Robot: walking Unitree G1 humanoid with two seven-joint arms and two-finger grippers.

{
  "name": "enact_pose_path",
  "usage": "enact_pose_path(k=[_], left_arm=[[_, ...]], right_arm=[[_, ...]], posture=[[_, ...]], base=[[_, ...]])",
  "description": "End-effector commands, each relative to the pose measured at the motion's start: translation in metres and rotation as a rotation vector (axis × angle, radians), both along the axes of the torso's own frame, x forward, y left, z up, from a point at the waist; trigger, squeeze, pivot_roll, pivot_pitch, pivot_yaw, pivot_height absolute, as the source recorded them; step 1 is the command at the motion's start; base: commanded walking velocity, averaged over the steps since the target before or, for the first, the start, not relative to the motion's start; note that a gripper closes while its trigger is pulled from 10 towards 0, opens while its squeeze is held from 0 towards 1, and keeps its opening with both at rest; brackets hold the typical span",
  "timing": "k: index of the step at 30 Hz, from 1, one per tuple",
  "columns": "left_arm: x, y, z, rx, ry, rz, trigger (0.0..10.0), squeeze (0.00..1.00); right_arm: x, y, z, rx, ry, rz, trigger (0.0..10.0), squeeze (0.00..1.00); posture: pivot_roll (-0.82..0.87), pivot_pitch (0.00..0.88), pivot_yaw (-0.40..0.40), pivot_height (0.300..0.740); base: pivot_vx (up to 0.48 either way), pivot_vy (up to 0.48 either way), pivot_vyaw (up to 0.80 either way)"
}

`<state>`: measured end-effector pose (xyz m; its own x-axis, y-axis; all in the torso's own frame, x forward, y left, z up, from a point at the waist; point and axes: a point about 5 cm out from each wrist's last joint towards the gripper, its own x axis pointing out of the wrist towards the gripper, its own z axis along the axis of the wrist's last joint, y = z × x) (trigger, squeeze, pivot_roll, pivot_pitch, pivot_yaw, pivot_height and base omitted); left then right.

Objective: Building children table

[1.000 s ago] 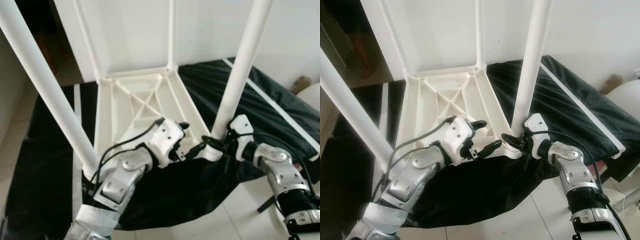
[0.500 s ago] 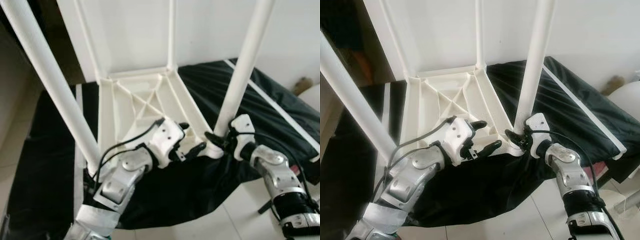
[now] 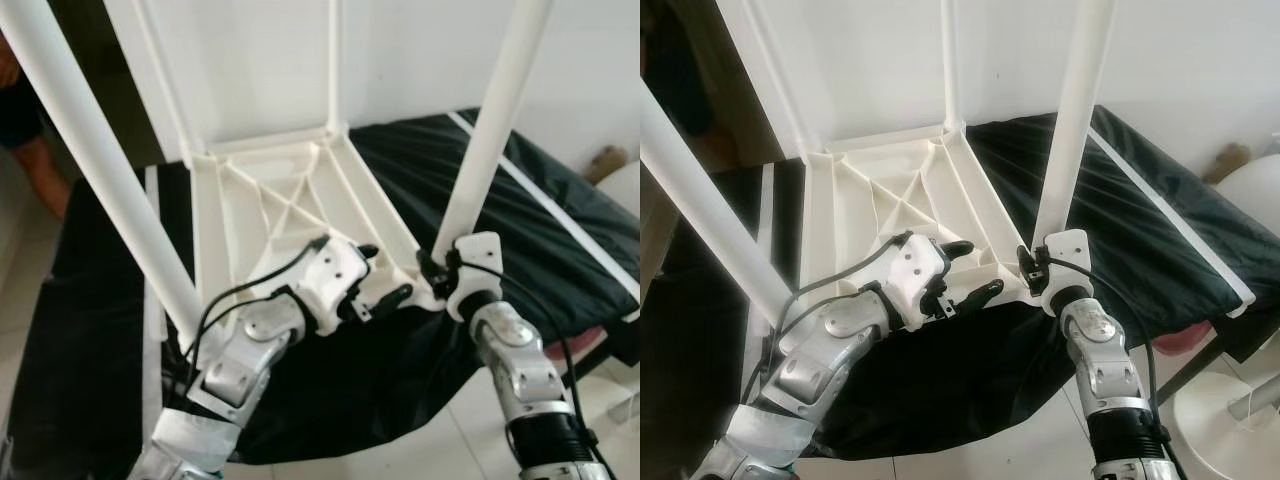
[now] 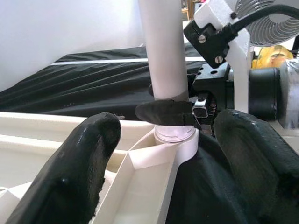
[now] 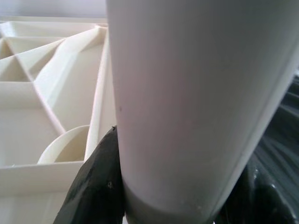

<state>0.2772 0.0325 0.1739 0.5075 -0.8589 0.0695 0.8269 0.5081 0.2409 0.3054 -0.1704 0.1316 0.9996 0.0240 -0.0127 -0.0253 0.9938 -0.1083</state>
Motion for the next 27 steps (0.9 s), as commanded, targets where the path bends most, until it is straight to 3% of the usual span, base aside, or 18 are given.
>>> enact_pose_path(k=[1,3,6,10,14,26,27], left_arm=[[-0.004,-0.002,-0.001,0.013,0.008,-0.065,10.0,0.00],[-0.004,-0.002,-0.002,0.013,0.008,-0.065,10.0,0.00],[-0.004,-0.001,-0.001,0.013,0.008,-0.064,10.0,0.00],[-0.004,0.000,-0.001,0.015,0.007,-0.062,10.0,0.00],[-0.005,-0.001,0.000,0.010,0.009,-0.061,10.0,0.00],[-0.005,-0.001,0.001,0.007,0.008,-0.061,10.0,0.00],[-0.005,0.000,0.001,0.008,0.009,-0.061,10.0,0.00]], right_arm=[[-0.006,-0.004,-0.018,-0.036,0.080,-0.079,10.0,0.00],[-0.008,-0.003,-0.019,-0.040,0.075,-0.099,10.0,0.00],[-0.015,-0.004,-0.023,0.009,0.078,-0.301,10.0,0.00],[-0.020,0.002,-0.023,0.039,0.078,-0.436,10.0,0.00],[-0.021,0.015,-0.021,0.083,0.068,-0.416,10.0,0.00],[-0.022,0.016,-0.006,0.113,-0.036,-0.384,10.0,0.00],[-0.023,0.016,-0.004,0.114,-0.045,-0.387,10.0,0.61]], posture=[[-0.08,0.000,0.052,0.740],[-0.08,0.000,0.052,0.740],[-0.07,0.000,0.051,0.740],[-0.06,0.000,0.051,0.740],[-0.06,0.000,0.055,0.740],[-0.06,0.000,0.053,0.740],[-0.06,0.000,0.053,0.740]], base=[[0.000,0.000,0.00],[0.000,0.000,0.00],[0.000,0.000,0.00],[0.000,0.000,0.00],[0.000,0.000,0.00],[0.000,0.000,0.00],[0.000,0.000,0.00]])
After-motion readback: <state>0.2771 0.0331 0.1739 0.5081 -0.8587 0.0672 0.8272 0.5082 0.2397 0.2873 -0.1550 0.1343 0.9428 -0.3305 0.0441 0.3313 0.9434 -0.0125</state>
